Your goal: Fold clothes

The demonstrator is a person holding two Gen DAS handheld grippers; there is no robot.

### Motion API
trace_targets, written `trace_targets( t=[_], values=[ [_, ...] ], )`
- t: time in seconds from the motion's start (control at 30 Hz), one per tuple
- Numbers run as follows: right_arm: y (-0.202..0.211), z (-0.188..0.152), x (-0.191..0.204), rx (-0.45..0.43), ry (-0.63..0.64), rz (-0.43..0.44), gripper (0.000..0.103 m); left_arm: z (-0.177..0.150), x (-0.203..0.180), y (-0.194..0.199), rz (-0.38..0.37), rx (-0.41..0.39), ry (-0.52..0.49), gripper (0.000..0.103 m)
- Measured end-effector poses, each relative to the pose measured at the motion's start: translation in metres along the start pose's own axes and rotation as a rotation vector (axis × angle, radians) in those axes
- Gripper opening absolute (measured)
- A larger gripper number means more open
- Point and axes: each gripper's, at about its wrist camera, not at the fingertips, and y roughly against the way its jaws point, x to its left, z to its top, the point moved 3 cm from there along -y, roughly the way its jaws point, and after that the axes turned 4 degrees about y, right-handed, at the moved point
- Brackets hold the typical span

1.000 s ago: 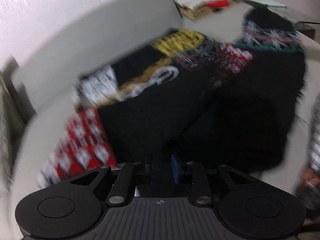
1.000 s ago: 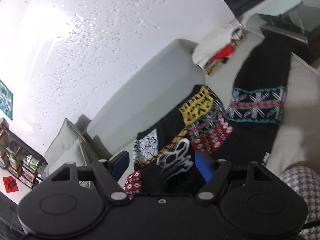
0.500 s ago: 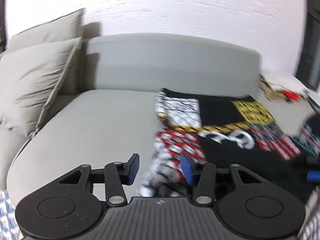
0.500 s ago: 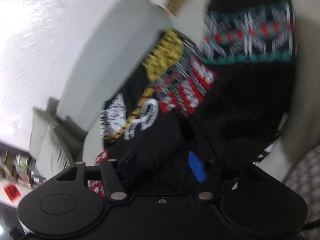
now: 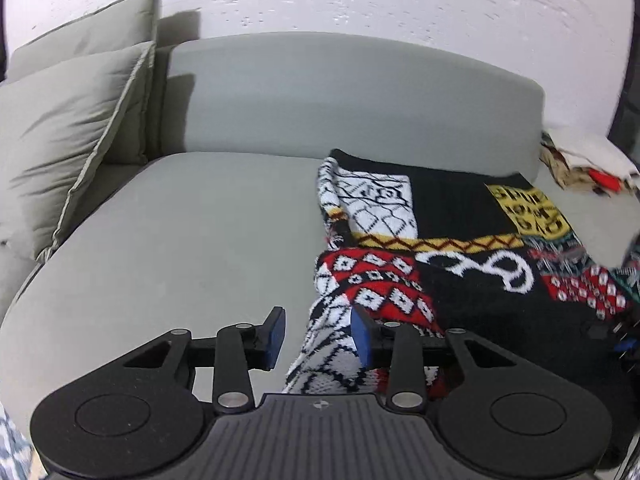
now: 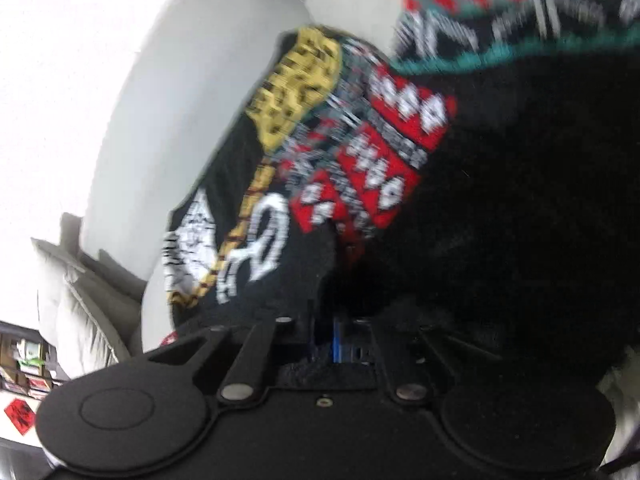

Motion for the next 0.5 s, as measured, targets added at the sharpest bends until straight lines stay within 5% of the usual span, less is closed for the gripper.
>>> trace_targets(
  t=[0.13, 0.23, 0.43, 0.5],
  values=[
    [0.053, -0.008, 0.016, -0.076, 0.098, 0.05, 0.008, -0.022, -0.02, -0.017, 0.032, 0.123, -0.241, 0.024],
    [0.05, -0.007, -0.006, -0.053, 0.119, -0.055, 0.007, -0.044, -0.031, -0.031, 0.047, 0.22, -0.39, 0.024],
    [0.03, -0.008, -0.024, 0.017, 0.153, -0.19, 0.009, -0.046, -0.031, -0.022, 0.093, 0.21, -0.374, 0.031],
    [0.034, -0.006, -0.016, 0.044, 0.199, -0.202, 0.02, -0.044, -0.024, -0.009, 0.079, 0.176, -0.342, 0.032]
  ],
)
